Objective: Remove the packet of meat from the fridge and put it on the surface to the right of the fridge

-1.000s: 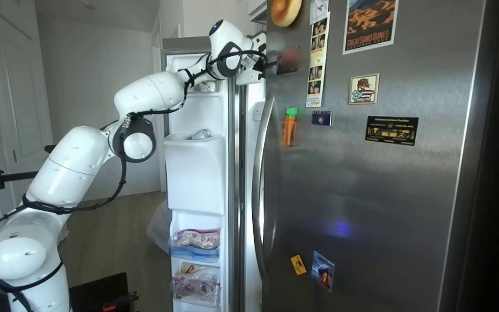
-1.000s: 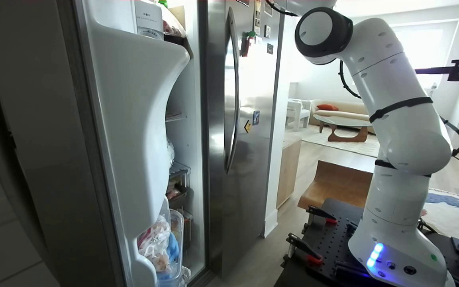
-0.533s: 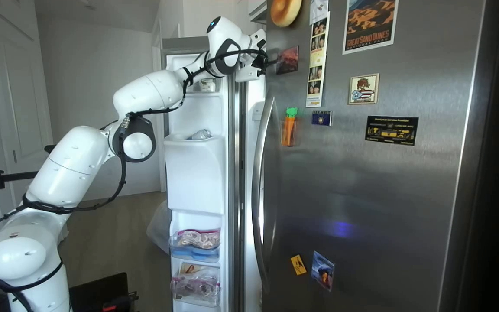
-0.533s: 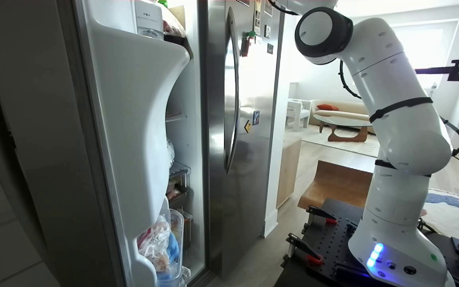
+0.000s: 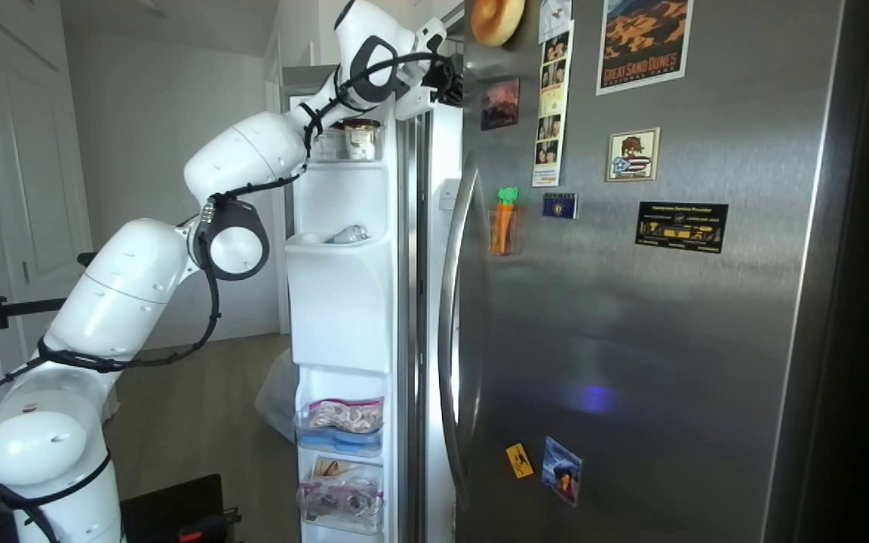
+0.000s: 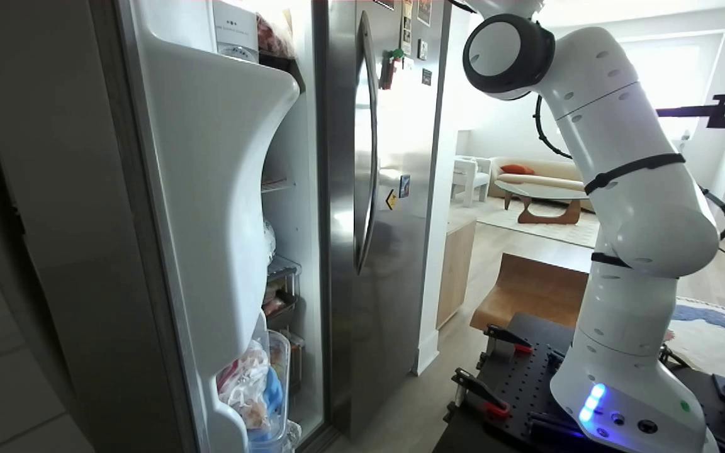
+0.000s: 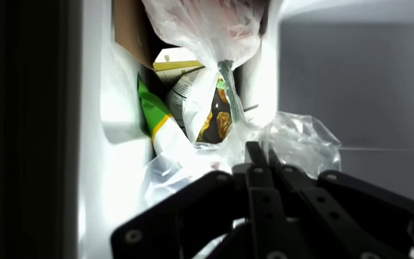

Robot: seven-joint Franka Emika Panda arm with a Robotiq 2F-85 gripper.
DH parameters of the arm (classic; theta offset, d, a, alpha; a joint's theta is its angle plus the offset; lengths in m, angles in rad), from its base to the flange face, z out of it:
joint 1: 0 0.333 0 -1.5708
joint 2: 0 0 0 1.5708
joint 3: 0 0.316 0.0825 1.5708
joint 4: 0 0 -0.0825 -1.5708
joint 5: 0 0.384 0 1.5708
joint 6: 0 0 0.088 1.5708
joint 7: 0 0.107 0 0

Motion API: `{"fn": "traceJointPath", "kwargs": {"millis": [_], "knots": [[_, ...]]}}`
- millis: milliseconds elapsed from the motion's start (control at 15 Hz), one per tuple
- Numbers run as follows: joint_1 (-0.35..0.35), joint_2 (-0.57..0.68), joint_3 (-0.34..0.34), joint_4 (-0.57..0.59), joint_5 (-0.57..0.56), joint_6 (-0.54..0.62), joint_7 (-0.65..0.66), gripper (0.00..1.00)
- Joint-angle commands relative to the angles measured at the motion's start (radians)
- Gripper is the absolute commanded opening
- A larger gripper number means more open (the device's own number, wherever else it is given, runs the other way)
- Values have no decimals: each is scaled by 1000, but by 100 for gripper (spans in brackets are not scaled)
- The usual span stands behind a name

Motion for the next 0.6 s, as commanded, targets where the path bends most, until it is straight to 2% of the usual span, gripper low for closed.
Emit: {"fn": "traceJointPath", "kwargs": {"millis": [0, 533], "knots": [[37, -33, -38, -15, -58, 24, 52, 0], [102, -46, -81, -21, -168, 27, 120, 0]]}}
